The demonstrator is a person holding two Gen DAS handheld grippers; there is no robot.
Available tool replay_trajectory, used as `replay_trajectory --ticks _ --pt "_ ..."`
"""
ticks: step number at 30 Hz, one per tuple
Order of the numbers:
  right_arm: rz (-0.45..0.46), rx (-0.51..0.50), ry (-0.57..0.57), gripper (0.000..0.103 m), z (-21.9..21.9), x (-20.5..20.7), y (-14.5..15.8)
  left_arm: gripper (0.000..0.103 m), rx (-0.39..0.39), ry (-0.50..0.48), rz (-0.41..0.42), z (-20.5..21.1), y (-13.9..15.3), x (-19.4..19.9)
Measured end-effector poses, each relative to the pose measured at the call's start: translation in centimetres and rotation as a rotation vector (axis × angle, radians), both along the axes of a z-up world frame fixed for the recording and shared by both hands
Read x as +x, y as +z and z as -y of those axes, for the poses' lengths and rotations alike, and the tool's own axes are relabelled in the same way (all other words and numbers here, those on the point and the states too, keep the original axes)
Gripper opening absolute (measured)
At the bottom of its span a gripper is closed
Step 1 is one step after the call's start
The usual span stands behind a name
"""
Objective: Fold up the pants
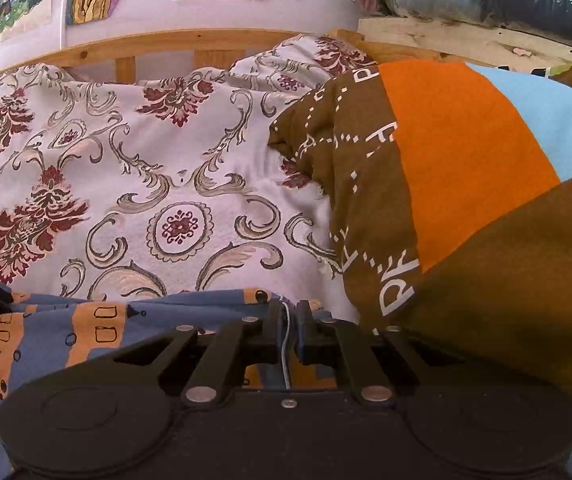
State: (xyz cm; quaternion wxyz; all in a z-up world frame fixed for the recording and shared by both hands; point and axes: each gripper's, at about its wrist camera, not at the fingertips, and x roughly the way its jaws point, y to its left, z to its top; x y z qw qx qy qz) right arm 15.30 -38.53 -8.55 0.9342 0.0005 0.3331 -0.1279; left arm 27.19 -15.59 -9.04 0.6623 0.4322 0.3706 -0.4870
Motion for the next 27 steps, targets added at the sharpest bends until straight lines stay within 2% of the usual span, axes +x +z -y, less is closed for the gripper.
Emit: replay_trajectory --ticks 2,4,7,9,11,12,13,14,15,16,18,19,23,27 --pt "0.012 -0.015 -0.008 0.007 -0.1 -0.1 0.2 0.002 -0.026 0.019 0.037 -0.1 0.5 0.1" --pt "0.016 -0.021 -0.011 0.007 -0.1 -0.1 0.2 0.002 -0.044 0.064 0.031 0.0 0.8 0.5" --pt "0.001 -0.012 -0.015 0.008 0.0 0.0 -0.1 0.002 -0.025 0.069 0.062 0.5 0.2 0.3" --pt "-0.009 -0.035 -0.019 0.027 -0.2 0.0 -0.4 0.003 -0.014 0.070 0.095 0.8 -0.5 -0.2" --pt "-0.010 -0.038 -0.021 0.034 -0.1 -0.2 -0.3 0.008 -0.017 0.044 0.134 0.9 -0.6 -1.0" --pt "-0.010 -0.028 -0.023 0.040 -0.1 -0.5 0.0 0.024 -0.026 0.041 0.147 0.7 -0.5 -1.3" --pt "-0.008 -0.022 -0.023 0.045 -0.2 -1.0 0.4 0.053 -0.038 0.047 0.154 0.6 -0.2 -1.5" --pt "-0.008 -0.014 -0.018 0.057 -0.4 -1.7 0.7 0.069 -0.059 0.064 0.160 0.4 0.3 -1.6" --pt "-0.009 -0.002 -0.011 0.070 -0.7 -2.5 1.0 0.093 -0.098 0.094 0.171 0.0 0.9 -1.8" --pt "-0.013 0.011 -0.008 0.077 -1.1 -3.4 1.4 0.103 -0.141 0.124 0.182 -0.4 1.6 -1.9" --pt "-0.014 0.040 -0.011 0.098 -2.1 -5.4 2.1 0.103 -0.219 0.197 0.179 -1.3 2.6 -2.4" --pt "-0.012 0.053 -0.023 0.102 -2.7 -6.4 2.3 0.103 -0.234 0.227 0.158 -1.6 2.9 -2.5" --pt "0.005 0.151 -0.116 0.102 -3.7 -9.5 2.3 0.103 -0.264 0.347 0.085 -0.8 3.0 -2.4" --pt "0.040 0.254 -0.203 0.102 -2.9 -11.0 1.7 0.103 -0.319 0.308 0.079 3.8 4.4 -2.0"
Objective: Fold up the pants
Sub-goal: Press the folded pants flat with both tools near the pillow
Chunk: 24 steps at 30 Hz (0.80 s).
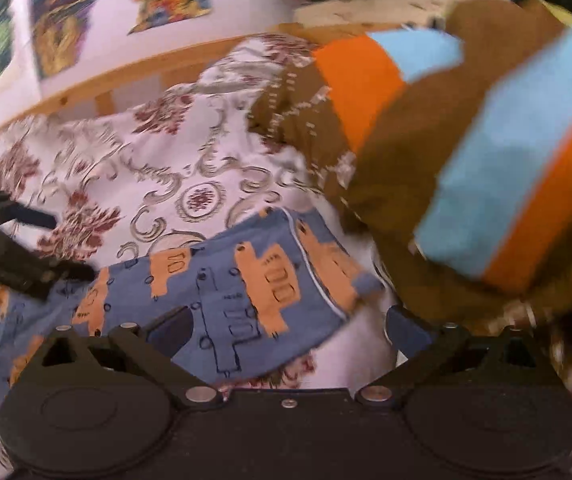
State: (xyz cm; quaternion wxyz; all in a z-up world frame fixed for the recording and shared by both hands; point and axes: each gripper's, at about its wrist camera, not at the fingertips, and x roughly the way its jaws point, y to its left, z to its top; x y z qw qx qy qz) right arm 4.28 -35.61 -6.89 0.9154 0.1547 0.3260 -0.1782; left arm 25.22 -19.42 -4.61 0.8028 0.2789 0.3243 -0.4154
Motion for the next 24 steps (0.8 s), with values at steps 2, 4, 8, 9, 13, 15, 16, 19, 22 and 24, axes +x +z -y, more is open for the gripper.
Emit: replay_trajectory --ticks 2,4,8,9,13,15,16,19,22,24 --pt "0.022 0.052 -0.042 0.102 0.9 -0.3 -0.4 0.103 -0.032 -0.046 -0.025 3.3 0.5 0.2" --pt "0.024 0.101 -0.076 0.102 1.9 -0.1 -1.0 0.103 -0.030 -0.118 -0.061 7.4 0.5 0.5" --pt "0.052 0.233 -0.137 0.102 3.9 0.0 -2.2 0.103 0.073 -0.354 -0.128 15.1 -0.3 1.0" --pt "0.064 0.261 -0.147 0.102 4.3 0.0 -2.4 0.103 0.099 -0.402 -0.152 16.4 -0.6 1.2" --pt "0.124 0.322 -0.165 0.102 4.9 -0.4 -2.5 0.103 0.223 -0.526 -0.253 19.9 -1.9 2.0" --pt "0.142 0.327 -0.183 0.102 5.1 -0.3 -2.6 0.103 0.264 -0.559 -0.299 20.9 -2.7 2.4" --pt "0.160 0.359 -0.195 0.102 5.5 -0.4 -2.8 0.103 0.279 -0.562 -0.322 21.3 -3.0 2.6" --pt "0.219 0.456 -0.241 0.102 6.6 -1.0 -3.2 0.103 0.306 -0.552 -0.430 22.4 -3.6 3.9" --pt "0.235 0.493 -0.285 0.095 7.3 -1.1 -3.6 0.100 0.288 -0.515 -0.509 23.2 -3.6 5.6" --pt "0.227 0.490 -0.308 0.085 7.5 -1.1 -3.7 0.092 0.257 -0.489 -0.548 23.7 -3.4 6.5"
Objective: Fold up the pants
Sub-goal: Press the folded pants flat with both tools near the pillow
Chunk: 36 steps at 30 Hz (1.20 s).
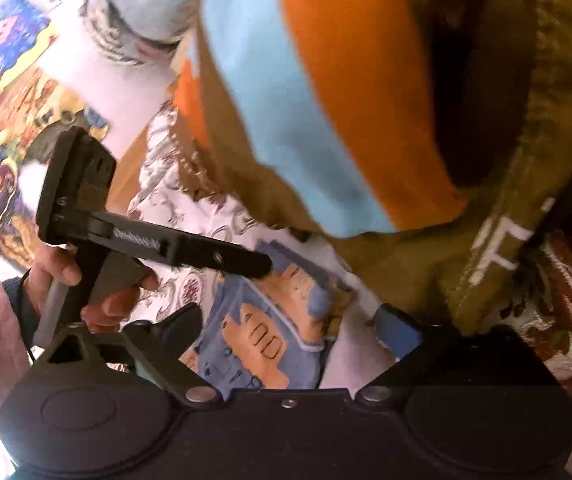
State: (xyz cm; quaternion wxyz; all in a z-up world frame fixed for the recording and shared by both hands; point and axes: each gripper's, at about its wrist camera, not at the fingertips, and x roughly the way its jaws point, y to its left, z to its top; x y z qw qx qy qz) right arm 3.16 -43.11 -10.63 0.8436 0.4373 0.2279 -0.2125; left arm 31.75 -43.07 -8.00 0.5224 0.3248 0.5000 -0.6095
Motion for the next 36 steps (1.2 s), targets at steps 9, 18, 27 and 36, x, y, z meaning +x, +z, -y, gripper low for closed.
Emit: replay_trajectory --ticks 9,18,27,36 --pt "-0.072 0.006 -0.081 0.025 0.7 -0.2 -0.6 0.022 -0.002 -0.023 -0.040 2.1 -0.6 0.3" --pt "-0.073 -0.056 -0.087 0.013 -0.1 -0.4 0.1 0.016 -0.142 0.003 0.093 2.3 -0.1 -2.8" --pt "-0.055 -0.009 -0.082 0.035 0.4 -0.7 -0.2 0.084 -0.194 0.154 0.179 -2.1 2.5 -3.8" --pt "-0.066 -0.005 -0.098 0.023 0.4 -1.1 -0.3 0.094 -0.160 0.452 -0.090 -8.8 4.5 -4.0"
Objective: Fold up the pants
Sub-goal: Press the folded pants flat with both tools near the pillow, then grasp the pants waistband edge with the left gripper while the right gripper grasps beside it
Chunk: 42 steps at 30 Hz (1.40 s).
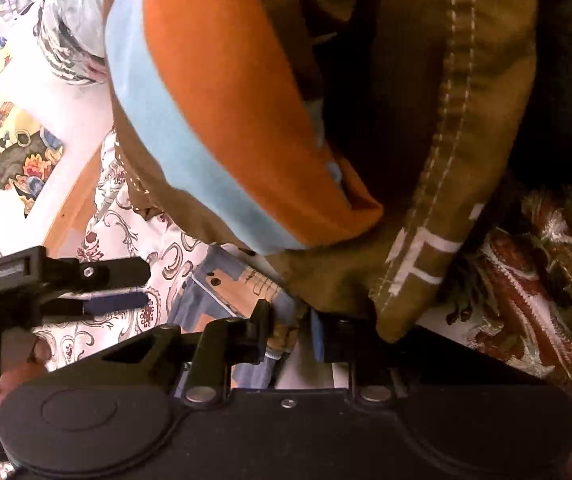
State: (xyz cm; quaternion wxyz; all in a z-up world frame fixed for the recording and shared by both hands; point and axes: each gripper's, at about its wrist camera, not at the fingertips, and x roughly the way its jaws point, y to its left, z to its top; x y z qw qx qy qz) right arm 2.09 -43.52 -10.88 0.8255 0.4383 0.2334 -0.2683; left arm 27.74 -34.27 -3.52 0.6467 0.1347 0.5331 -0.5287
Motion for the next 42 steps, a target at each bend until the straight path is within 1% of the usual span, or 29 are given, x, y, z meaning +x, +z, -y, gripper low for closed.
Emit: replay_trajectory --ticks 1,3,4,6,8,9,10,12,14,16,18,20,24,25,27,32,33,34,35,36,37,38,39,41,42 --pt "-0.008 -0.015 0.006 0.023 -0.2 0.2 0.1 0.097 0.017 0.031 -0.033 -0.3 -0.1 0.3" --pt "-0.024 -0.041 0.016 0.022 -0.8 0.9 0.2 0.097 0.057 0.100 -0.094 0.5 -1.2 0.8" --pt "-0.027 -0.049 0.020 0.021 -0.9 1.0 0.3 0.098 0.070 0.118 -0.114 0.9 -1.8 0.7" --pt "-0.018 -0.051 0.025 0.015 -0.9 0.9 0.3 0.099 0.102 0.155 -0.112 2.0 -3.6 1.4" --pt "0.005 -0.048 0.029 0.012 -0.9 0.8 0.6 0.100 0.140 0.173 -0.138 2.5 -5.1 1.8" --pt "0.014 -0.057 0.039 0.012 -1.0 0.8 0.8 0.102 0.138 0.173 -0.146 2.5 -5.6 1.9" --pt "0.019 -0.073 0.053 0.012 -1.2 0.9 1.1 0.103 0.118 0.177 -0.160 2.2 -5.8 2.1" --pt "0.022 -0.120 0.090 0.011 -1.9 1.3 1.7 0.103 0.082 0.213 -0.202 1.3 -5.6 2.4" --pt "0.016 -0.200 0.146 0.011 -3.1 1.8 2.6 0.103 0.044 0.240 -0.253 0.0 -5.1 2.8" --pt "0.003 -0.309 0.223 0.011 -4.8 2.4 3.4 0.103 0.052 0.280 -0.276 -1.4 -4.5 3.2" --pt "-0.016 -0.434 0.314 0.011 -7.0 3.2 4.2 0.103 0.067 0.293 -0.279 -2.8 -3.8 3.4" --pt "-0.028 -0.547 0.413 0.011 -9.5 3.8 4.6 0.103 0.069 0.284 -0.272 -3.7 -3.1 3.4" --pt "-0.090 -0.723 0.573 0.011 -13.4 4.8 4.2 0.103 0.072 0.248 -0.280 -5.3 -1.9 3.0" --pt "-0.101 -0.752 0.605 0.011 -14.2 5.0 4.1 0.103 0.078 0.239 -0.283 -5.3 -1.7 3.0" --pt "-0.126 -0.801 0.662 0.011 -15.4 5.3 3.7 0.102 0.104 0.232 -0.262 -5.1 -1.4 2.6" --pt "-0.174 -0.841 0.737 0.011 -16.9 5.8 2.9 0.101 0.173 0.229 -0.216 -2.8 -2.1 2.6" --pt "-0.179 -0.844 0.744 0.011 -16.8 5.9 3.0 0.097 0.188 0.233 -0.205 -2.7 -2.1 2.5" --pt "-0.184 -0.848 0.752 0.011 -16.9 5.9 2.9 0.085 0.218 0.240 -0.185 -2.5 -2.1 2.3" --pt "-0.187 -0.850 0.759 0.011 -17.1 5.9 2.7 0.077 0.254 0.245 -0.164 -2.4 -2.2 2.2" --pt "-0.190 -0.850 0.766 0.011 -17.1 5.9 2.8 0.058 0.291 0.252 -0.145 -2.3 -2.3 2.1" --pt "-0.190 -0.851 0.772 0.011 -17.2 5.8 2.9 0.038 0.311 0.255 -0.136 -2.4 -2.5 2.0" --pt "-0.191 -0.854 0.778 0.011 -17.2 5.7 2.9 0.032 0.321 0.262 -0.131 -2.6 -2.7 2.0" --pt "-0.190 -0.859 0.784 0.011 -17.3 5.7 2.9 0.031 0.317 0.277 -0.132 -3.1 -2.7 2.0" --pt "-0.183 -0.866 0.798 0.011 -17.4 5.5 3.2 0.029 0.278 0.311 -0.155 -4.4 -2.6 2.1" --pt "-0.176 -0.872 0.809 0.011 -17.6 5.2 3.4 0.026 0.256 0.326 -0.170 -5.2 -2.6 2.2"
